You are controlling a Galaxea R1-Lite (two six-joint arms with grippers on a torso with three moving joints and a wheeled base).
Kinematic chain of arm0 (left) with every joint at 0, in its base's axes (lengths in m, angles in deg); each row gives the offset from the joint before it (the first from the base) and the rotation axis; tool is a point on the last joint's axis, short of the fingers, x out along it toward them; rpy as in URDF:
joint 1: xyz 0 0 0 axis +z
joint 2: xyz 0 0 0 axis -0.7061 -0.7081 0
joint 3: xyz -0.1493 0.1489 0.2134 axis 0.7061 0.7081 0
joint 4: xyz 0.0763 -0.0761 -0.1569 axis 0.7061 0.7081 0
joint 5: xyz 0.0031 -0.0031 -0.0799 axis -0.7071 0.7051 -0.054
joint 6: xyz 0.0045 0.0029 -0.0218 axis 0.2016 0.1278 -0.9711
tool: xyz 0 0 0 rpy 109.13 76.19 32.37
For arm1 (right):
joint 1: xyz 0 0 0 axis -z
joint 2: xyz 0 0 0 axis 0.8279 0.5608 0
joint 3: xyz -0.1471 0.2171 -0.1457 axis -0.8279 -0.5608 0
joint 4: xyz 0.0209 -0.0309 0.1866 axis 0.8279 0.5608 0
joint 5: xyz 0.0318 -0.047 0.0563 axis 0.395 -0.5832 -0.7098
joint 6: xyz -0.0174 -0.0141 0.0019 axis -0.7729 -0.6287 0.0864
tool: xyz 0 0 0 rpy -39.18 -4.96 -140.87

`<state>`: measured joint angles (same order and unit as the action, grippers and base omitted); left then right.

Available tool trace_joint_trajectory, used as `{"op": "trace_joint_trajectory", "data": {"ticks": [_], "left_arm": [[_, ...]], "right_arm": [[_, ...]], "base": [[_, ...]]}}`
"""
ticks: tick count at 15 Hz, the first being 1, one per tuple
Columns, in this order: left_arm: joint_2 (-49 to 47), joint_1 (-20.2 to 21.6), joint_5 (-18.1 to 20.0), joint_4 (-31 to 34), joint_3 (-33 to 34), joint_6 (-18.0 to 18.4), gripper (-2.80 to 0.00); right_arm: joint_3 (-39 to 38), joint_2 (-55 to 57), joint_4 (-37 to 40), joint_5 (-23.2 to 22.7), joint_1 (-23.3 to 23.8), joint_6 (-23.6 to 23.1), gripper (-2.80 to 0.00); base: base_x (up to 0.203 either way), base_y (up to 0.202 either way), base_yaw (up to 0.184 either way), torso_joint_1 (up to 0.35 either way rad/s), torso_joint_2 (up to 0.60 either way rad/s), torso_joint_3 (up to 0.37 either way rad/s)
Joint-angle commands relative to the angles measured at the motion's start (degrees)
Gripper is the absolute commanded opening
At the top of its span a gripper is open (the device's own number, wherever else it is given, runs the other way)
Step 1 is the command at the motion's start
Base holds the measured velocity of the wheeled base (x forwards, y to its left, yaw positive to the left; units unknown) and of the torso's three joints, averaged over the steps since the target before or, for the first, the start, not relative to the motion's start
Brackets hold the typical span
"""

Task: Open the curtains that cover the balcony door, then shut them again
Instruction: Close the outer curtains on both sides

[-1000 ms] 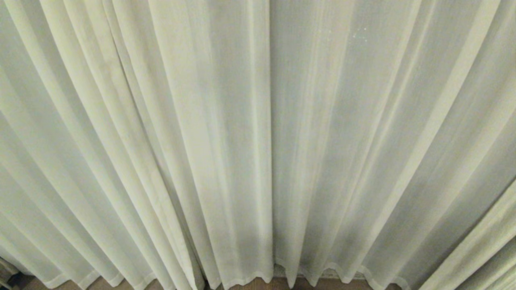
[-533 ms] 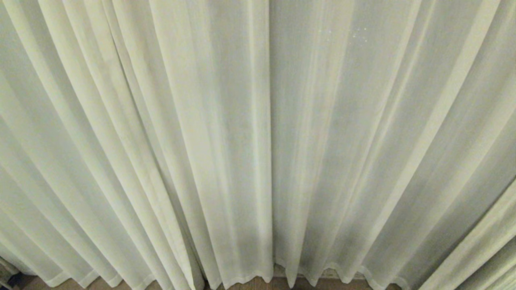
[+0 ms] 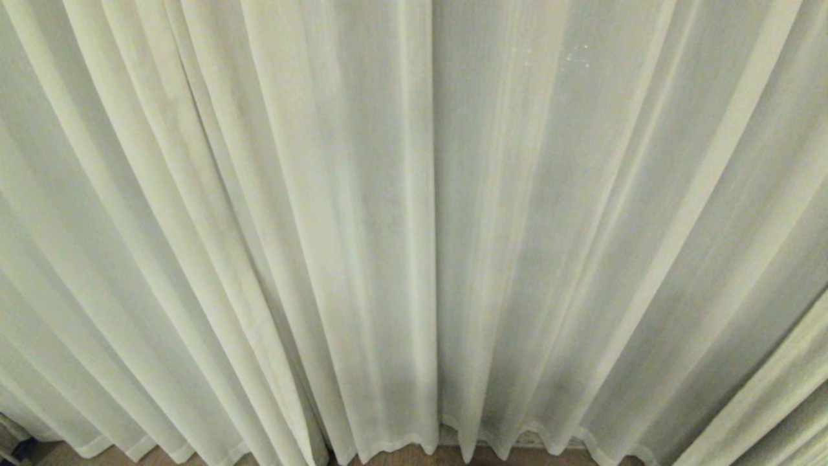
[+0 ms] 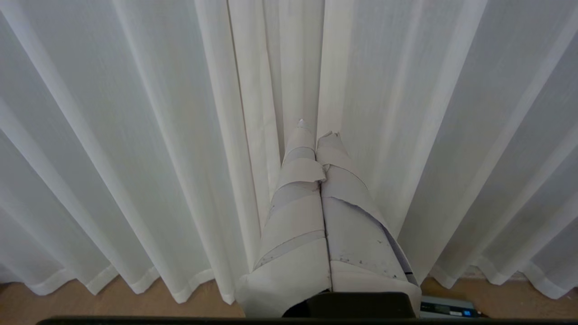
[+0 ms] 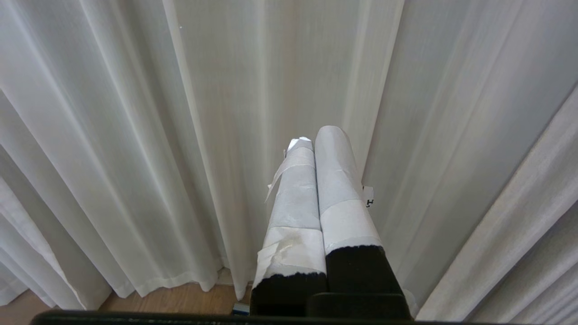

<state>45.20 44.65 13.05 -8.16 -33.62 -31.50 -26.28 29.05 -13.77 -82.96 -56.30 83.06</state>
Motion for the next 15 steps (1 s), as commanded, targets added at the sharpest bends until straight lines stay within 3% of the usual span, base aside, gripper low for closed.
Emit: {"op": "trace_joint_trajectory", "data": {"ticks": [1,15], "left_arm": [[0.13,0.00,-0.02,-0.04,-0.01,0.08,-2.80],[0.13,0.00,-0.02,-0.04,-0.01,-0.09,-2.80]], "right_arm": [[0.00,0.00,-0.03,0.00,-0.02,-0.02,-2.80],[0.00,0.00,-0.03,0.00,-0.02,-0.02,-2.80]], "base": [[0.000,0.000,0.000,0.000,0.00,0.000],[0.000,0.000,0.000,0.000,0.00,0.000]]}}
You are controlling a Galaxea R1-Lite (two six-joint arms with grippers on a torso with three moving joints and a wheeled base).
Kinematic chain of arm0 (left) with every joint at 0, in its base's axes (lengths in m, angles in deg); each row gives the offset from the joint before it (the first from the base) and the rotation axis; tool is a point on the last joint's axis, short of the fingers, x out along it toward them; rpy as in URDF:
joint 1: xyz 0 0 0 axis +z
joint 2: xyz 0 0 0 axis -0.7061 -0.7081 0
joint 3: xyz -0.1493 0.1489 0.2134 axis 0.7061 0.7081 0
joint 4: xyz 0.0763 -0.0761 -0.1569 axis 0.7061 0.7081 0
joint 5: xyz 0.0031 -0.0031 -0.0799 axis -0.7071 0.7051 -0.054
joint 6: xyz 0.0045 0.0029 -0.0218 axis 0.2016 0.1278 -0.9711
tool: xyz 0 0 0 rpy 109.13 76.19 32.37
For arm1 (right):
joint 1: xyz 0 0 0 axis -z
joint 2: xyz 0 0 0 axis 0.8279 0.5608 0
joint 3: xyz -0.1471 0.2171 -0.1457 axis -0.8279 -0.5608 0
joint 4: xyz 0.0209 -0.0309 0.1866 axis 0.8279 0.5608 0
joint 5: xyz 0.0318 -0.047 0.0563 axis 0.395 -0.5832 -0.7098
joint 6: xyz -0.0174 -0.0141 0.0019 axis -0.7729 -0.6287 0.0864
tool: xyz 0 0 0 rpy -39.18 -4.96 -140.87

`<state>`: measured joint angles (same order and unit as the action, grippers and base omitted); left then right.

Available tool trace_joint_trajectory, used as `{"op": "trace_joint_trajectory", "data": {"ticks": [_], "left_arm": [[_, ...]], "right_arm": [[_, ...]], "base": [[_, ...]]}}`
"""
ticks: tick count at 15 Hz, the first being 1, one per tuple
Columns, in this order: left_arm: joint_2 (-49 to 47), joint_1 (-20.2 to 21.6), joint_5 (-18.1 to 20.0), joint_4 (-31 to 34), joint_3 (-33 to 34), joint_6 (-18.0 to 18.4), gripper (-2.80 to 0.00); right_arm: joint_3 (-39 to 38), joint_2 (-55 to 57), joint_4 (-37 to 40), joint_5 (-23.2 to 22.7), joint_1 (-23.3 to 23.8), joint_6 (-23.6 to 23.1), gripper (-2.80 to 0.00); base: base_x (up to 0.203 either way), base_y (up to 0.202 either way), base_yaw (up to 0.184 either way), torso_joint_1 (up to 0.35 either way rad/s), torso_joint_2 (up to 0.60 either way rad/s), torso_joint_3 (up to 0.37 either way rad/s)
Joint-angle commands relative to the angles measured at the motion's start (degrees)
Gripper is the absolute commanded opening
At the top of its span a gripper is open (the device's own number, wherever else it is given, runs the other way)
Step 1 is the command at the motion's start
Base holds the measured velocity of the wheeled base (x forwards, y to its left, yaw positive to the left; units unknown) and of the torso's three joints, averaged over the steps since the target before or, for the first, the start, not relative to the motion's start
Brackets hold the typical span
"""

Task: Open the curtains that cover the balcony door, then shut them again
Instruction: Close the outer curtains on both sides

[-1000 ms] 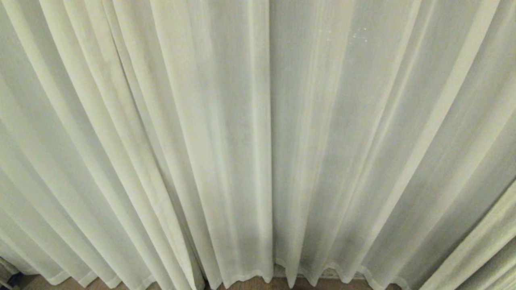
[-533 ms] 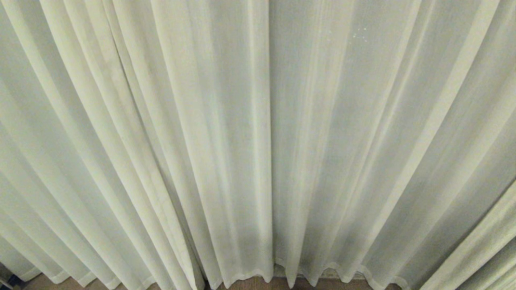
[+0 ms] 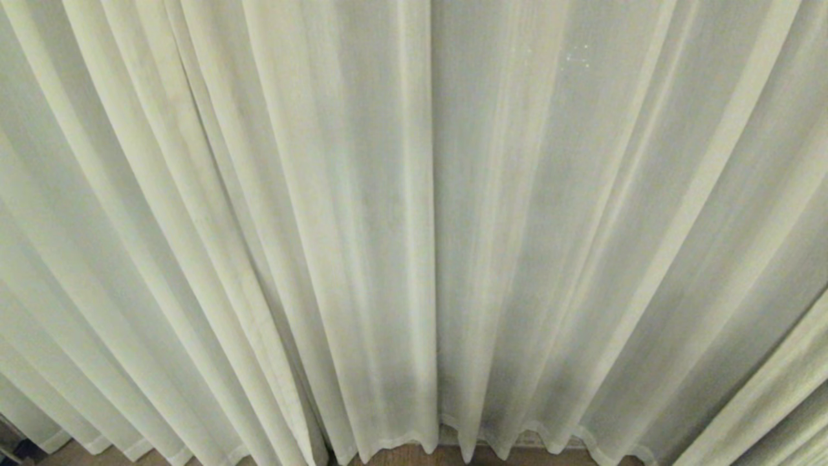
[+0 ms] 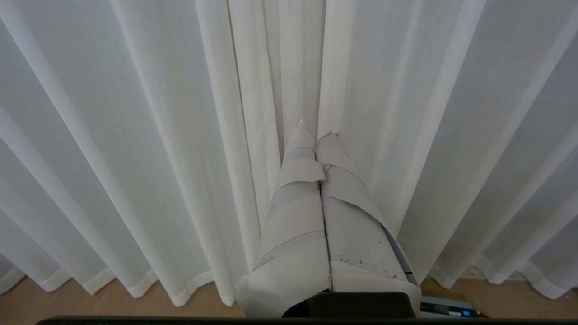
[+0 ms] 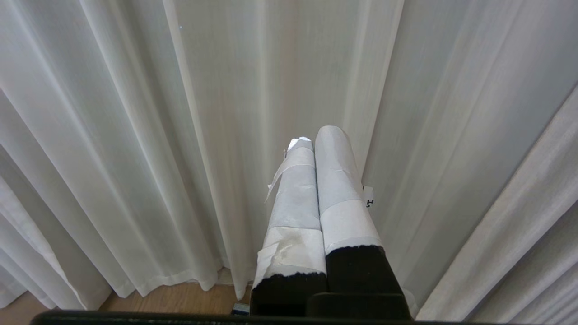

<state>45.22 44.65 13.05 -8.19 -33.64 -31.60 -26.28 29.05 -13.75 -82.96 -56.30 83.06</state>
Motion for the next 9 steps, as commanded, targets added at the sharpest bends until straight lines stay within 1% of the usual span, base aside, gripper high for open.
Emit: {"op": "trace_joint_trajectory", "data": {"ticks": [1,6,7,9], "left_arm": [[0.11,0.00,-0.02,-0.02,0.01,0.00,-2.80],[0.11,0.00,-0.02,-0.02,0.01,-0.60,-2.80],[0.11,0.00,-0.02,-0.02,0.01,-0.60,-2.80],[0.11,0.00,-0.02,-0.02,0.01,-0.60,-2.80]], "right_arm": [[0.00,0.00,-0.06,0.00,-0.02,-0.02,-2.80],[0.00,0.00,-0.06,0.00,-0.02,-0.02,-2.80],[0.00,0.00,-0.06,0.00,-0.02,-0.02,-2.80],[0.00,0.00,-0.06,0.00,-0.02,-0.02,-2.80]], "base": [[0.000,0.000,0.000,0.000,0.00,0.000],[0.000,0.000,0.000,0.000,0.00,0.000],[0.002,0.086,0.006,-0.007,-0.01,0.007],[0.000,0.165,0.001,0.007,0.00,0.002]]}}
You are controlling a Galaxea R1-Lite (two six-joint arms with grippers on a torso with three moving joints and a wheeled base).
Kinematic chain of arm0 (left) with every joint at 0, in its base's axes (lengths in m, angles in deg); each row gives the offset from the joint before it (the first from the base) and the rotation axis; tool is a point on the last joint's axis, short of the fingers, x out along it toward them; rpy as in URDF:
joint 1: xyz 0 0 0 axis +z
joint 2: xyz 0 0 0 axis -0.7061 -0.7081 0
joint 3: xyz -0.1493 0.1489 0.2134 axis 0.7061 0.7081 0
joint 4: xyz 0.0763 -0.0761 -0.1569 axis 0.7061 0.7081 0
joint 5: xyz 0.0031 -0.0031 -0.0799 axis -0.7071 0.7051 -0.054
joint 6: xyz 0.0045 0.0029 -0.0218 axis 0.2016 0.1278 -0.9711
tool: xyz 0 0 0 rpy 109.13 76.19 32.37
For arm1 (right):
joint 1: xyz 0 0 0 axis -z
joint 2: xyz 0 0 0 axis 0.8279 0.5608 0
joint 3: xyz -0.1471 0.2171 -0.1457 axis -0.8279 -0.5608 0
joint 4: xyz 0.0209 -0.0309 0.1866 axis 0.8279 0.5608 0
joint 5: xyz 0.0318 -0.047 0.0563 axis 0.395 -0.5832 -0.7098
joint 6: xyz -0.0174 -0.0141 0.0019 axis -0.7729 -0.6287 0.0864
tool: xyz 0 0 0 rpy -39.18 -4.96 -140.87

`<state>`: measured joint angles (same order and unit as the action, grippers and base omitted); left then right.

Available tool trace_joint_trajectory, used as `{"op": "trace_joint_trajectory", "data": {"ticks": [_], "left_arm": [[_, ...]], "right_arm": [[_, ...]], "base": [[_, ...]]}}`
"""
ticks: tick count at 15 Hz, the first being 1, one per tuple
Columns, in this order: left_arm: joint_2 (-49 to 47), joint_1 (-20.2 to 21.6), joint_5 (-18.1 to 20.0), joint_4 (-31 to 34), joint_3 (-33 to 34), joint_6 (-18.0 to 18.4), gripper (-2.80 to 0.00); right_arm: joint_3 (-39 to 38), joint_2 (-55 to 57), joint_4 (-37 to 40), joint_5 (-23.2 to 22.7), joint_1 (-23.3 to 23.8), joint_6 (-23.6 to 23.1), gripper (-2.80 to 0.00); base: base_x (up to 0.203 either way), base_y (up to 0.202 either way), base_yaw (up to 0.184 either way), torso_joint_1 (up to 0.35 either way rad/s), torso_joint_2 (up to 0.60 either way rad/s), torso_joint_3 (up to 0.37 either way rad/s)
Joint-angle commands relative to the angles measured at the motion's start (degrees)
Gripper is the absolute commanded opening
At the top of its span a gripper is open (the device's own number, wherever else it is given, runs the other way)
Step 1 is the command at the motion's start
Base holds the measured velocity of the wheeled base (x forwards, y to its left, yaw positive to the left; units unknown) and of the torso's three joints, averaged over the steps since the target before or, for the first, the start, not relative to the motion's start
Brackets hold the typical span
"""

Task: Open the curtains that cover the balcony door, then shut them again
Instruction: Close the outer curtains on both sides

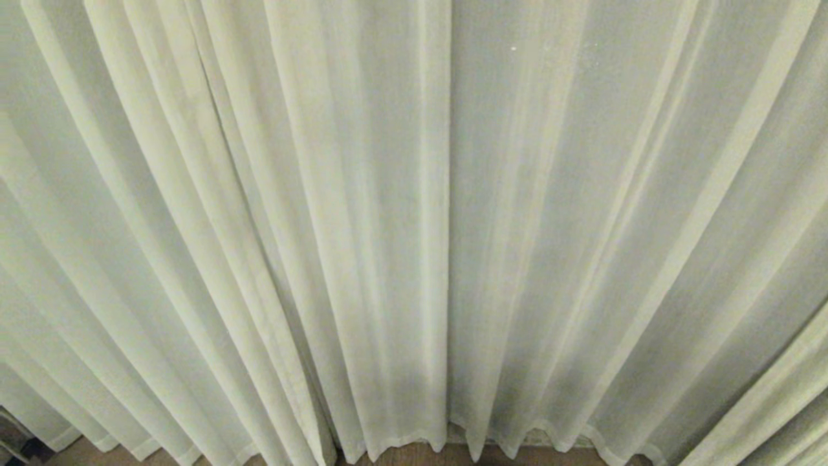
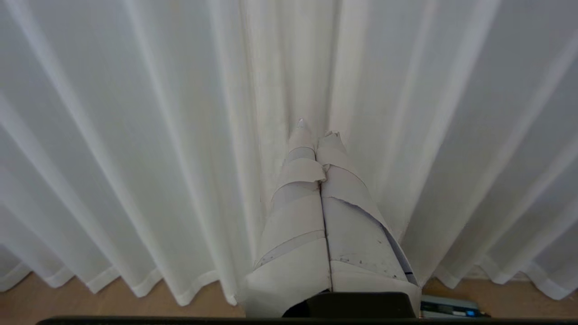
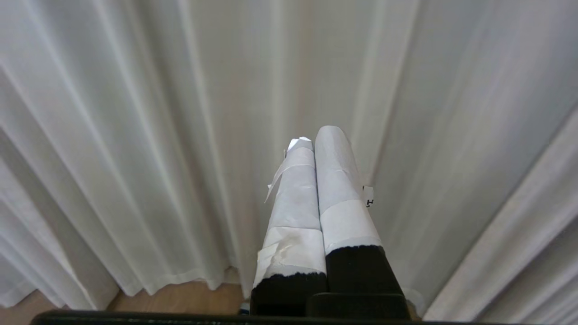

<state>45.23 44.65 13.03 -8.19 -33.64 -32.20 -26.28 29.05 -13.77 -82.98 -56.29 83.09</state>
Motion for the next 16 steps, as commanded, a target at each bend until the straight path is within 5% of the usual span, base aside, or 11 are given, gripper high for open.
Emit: {"op": "trace_joint_trajectory", "data": {"ticks": [1,16], "left_arm": [[0.10,0.00,-0.02,-0.02,0.01,0.00,-2.80],[0.10,0.00,0.00,-0.02,0.01,-0.18,-2.80]], "right_arm": [[0.00,0.00,-0.03,0.02,-0.04,-0.04,-2.80],[0.00,0.00,-0.03,0.02,-0.04,-0.04,-2.80]], "base": [[0.000,0.187,0.001,0.002,0.01,0.006],[0.000,0.187,-0.001,0.002,0.00,0.001]]}}
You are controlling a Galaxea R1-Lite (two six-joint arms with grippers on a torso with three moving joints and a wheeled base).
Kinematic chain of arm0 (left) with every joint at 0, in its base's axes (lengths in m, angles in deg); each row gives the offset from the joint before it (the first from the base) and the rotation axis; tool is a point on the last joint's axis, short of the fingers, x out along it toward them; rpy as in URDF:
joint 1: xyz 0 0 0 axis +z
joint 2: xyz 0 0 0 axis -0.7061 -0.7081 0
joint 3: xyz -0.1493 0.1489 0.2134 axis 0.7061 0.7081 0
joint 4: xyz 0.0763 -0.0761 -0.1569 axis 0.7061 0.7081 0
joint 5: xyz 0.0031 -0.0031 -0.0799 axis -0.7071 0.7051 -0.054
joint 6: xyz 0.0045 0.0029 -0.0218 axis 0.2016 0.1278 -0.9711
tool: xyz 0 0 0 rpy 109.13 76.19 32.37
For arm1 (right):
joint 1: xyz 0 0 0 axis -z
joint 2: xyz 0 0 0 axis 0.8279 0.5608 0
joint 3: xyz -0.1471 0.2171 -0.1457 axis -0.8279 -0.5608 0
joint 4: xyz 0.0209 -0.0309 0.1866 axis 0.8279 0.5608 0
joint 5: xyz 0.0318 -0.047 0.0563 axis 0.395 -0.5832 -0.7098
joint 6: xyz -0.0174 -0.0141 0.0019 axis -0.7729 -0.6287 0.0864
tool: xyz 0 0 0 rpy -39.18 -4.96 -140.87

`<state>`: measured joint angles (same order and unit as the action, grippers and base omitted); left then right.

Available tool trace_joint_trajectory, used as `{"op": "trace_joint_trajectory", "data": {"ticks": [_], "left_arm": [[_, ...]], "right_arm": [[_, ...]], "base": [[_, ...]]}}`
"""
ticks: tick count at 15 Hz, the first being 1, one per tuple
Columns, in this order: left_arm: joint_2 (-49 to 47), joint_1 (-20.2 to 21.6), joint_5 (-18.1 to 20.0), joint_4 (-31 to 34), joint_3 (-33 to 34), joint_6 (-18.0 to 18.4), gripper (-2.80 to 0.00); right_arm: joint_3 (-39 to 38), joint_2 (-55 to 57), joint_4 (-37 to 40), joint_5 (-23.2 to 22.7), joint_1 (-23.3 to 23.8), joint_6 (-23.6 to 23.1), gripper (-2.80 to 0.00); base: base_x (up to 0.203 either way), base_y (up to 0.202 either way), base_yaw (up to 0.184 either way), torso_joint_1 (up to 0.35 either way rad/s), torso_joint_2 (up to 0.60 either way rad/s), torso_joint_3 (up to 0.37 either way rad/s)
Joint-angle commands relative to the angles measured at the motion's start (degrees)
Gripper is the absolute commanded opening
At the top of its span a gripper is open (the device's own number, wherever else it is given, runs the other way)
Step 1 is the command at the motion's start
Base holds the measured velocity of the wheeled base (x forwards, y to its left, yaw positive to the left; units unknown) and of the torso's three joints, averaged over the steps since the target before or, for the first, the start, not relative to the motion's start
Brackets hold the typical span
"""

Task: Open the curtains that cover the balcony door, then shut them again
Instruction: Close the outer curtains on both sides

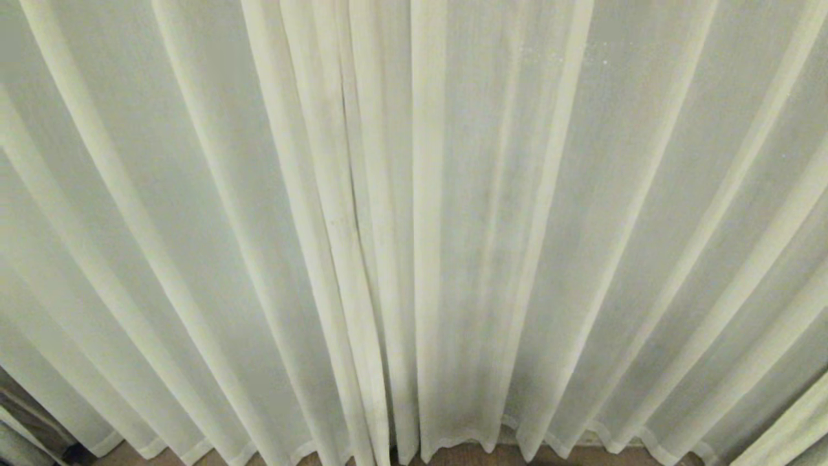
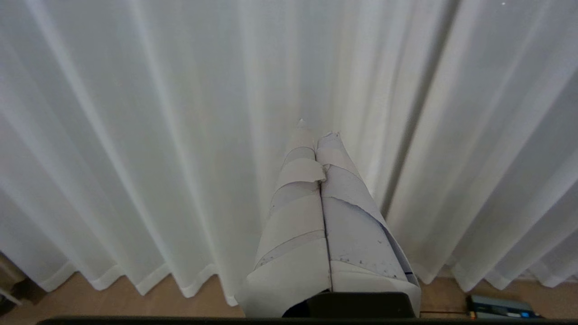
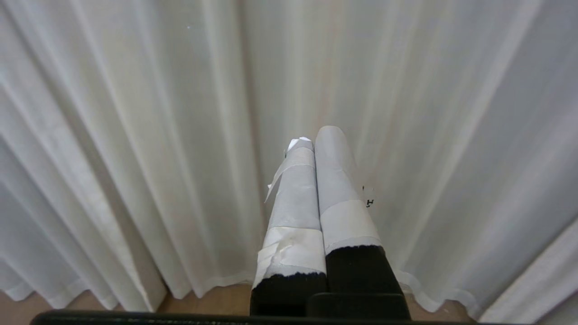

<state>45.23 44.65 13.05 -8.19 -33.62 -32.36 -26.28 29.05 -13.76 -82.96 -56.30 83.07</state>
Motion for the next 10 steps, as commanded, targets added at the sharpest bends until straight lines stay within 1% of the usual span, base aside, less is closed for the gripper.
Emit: {"op": "trace_joint_trajectory", "data": {"ticks": [1,10], "left_arm": [[0.10,0.00,-0.02,-0.02,-0.01,-0.02,-2.80],[0.10,0.00,-0.02,-0.02,-0.01,-0.11,-2.80]], "right_arm": [[0.00,0.00,-0.04,0.00,-0.02,-0.03,-2.80],[0.00,0.00,-0.04,0.00,-0.02,-0.03,-2.80]], "base": [[0.000,0.186,-0.002,0.002,0.00,-0.002],[0.000,0.187,-0.001,0.003,0.00,0.003]]}}
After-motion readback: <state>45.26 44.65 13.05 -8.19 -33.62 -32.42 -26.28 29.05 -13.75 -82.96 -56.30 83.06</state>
